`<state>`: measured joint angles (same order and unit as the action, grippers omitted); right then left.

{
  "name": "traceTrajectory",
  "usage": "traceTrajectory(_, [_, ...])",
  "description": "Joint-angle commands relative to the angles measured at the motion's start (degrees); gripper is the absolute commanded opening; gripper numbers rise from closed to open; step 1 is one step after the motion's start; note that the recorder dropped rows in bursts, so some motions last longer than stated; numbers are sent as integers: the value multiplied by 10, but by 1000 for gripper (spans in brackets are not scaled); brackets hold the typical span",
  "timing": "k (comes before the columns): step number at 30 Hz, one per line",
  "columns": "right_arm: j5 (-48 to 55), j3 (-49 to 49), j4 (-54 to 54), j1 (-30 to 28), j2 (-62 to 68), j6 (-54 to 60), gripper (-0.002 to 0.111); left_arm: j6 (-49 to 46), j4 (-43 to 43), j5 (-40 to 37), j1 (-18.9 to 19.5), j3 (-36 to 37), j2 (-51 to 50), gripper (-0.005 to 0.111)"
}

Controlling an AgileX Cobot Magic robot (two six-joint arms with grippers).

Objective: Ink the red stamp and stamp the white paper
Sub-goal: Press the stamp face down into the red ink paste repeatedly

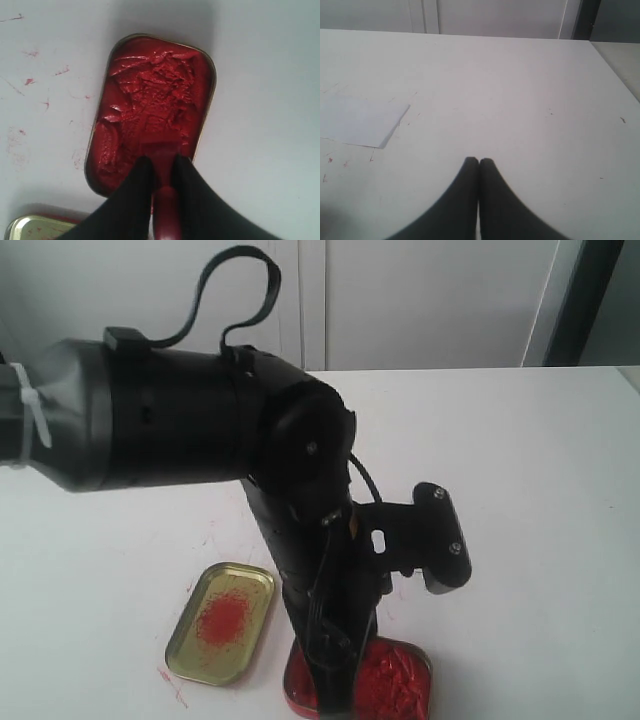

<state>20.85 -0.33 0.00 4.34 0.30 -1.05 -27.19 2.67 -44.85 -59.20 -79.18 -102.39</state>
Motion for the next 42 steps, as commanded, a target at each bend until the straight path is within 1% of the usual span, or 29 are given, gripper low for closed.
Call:
traceTrajectory(1, [-8,3,0,-4,-3,-2,0,-3,-8,-3,-6,-3,-16,0])
traceTrajectory(6, [-8,3,0,-4,-3,-2,0,-3,-13,17,-6,-3,-23,0])
traceTrajectory(14, [-8,3,0,-4,-3,-2,0,-3,-13,16,-2,-5,-43,0])
traceTrajectory(20, [-8,3,0,-4,-3,-2,0,-31,-2,-39,1,-39,-63,0])
traceTrajectory(24, [-8,3,0,-4,-3,-2,0,-44,8,-49,8,-53,-66,0])
traceTrajectory(28, [-8,3,0,-4,-3,-2,0,-47,27,-46,19,-55,-72,0])
traceTrajectory(37, [-8,3,0,-4,-3,-2,0,-52,25,-25,19,-55,-75,0])
traceTrajectory(42, [-8,3,0,-4,-3,-2,0,-62,45,-25,19,-55,-102,0])
